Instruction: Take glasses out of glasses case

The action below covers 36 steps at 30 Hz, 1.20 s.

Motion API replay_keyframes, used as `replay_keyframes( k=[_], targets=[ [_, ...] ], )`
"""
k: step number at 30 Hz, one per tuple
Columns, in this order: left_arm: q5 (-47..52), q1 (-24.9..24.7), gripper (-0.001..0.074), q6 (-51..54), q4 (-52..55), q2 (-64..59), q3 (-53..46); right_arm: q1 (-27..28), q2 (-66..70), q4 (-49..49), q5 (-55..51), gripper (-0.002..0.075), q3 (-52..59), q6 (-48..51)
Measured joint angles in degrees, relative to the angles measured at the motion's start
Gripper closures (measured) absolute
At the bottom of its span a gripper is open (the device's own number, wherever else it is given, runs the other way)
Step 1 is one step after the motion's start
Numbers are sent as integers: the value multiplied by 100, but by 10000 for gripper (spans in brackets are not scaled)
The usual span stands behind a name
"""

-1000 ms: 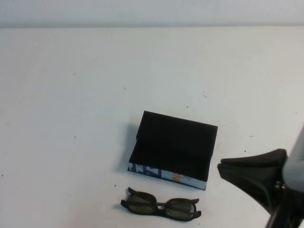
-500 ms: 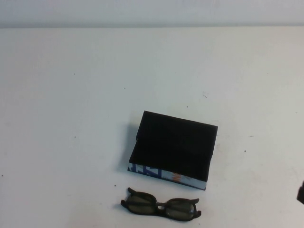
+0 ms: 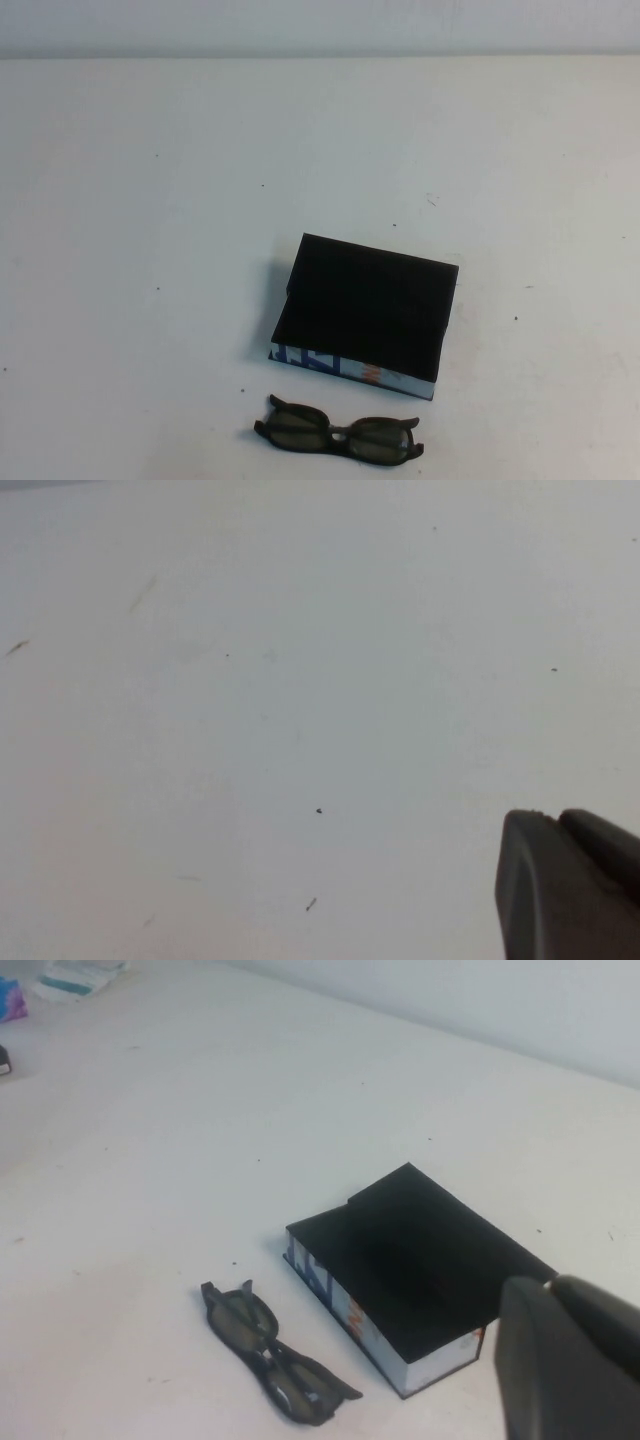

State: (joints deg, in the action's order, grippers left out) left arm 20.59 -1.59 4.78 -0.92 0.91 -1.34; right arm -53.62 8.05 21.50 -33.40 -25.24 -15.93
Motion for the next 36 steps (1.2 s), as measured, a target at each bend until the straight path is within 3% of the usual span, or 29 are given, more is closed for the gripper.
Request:
replay_keyframes(
  k=[6, 10, 14, 20, 27, 31, 36],
  targets=[
    [0, 0, 740, 0, 0, 0, 0, 0, -36, 260, 171, 742, 152, -661],
    [0, 0, 740, 0, 0, 0, 0, 0, -162, 811, 874, 742, 666, -1729],
    [0, 0, 740, 0, 0, 0, 0, 288, -353, 783, 1164, 742, 1203, -2373],
    [0, 0, 740, 0, 0, 0, 0, 1731, -378, 256, 1162, 742, 1595, -2039],
    [0, 0, 740, 0, 0, 0, 0, 4077, -378, -1523, 1606, 742, 1727, 395],
    [0, 0, 740, 0, 0, 0, 0, 5311, -378, -2476, 2555, 742, 2176, 1348],
    [0, 0, 740, 0, 0, 0, 0, 5646, -378, -2382, 3340, 742, 2652, 810]
  ],
)
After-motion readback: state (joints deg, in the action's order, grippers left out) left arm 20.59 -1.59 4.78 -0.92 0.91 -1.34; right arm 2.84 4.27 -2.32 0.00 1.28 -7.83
